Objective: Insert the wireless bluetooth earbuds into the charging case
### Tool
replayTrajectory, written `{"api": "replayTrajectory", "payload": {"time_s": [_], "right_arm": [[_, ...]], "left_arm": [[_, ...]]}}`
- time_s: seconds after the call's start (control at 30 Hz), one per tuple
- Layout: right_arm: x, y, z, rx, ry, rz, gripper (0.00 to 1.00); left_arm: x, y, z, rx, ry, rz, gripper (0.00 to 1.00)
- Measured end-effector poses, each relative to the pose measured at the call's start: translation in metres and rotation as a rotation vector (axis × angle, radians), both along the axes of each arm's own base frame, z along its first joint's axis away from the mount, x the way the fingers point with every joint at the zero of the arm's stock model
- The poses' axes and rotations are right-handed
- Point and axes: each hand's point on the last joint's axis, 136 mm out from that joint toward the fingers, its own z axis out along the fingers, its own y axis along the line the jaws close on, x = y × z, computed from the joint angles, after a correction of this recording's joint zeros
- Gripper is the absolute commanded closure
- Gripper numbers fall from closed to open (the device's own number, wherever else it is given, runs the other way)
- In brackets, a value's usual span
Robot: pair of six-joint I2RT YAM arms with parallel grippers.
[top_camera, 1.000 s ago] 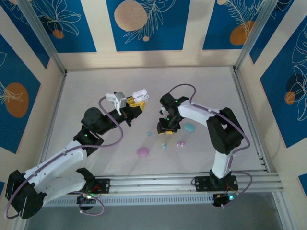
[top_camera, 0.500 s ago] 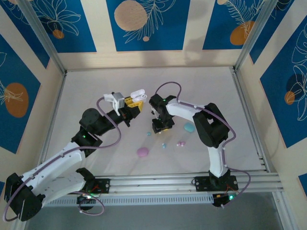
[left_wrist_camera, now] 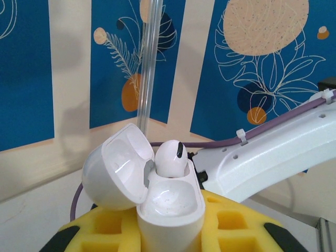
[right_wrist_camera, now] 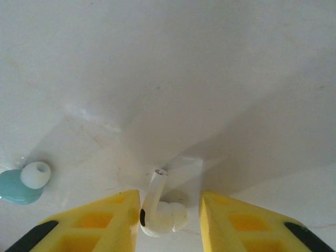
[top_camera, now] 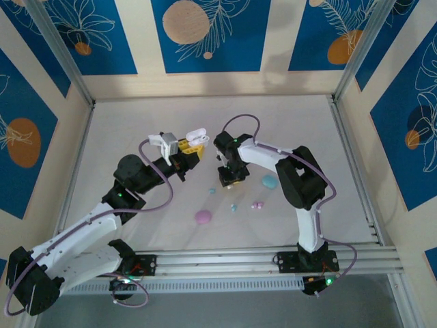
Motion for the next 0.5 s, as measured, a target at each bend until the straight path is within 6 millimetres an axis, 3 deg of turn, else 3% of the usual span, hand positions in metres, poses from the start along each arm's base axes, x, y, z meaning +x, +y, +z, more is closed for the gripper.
{"api": "replayTrajectory", "payload": {"time_s": [0.5], "right_arm": [[0.017, -0.035, 0.004, 0.170, 0.090, -0.221, 0.74]], "left_arm": [[0.000, 0.000, -0.002, 0.001, 0.006, 0.001, 0.88]]}}
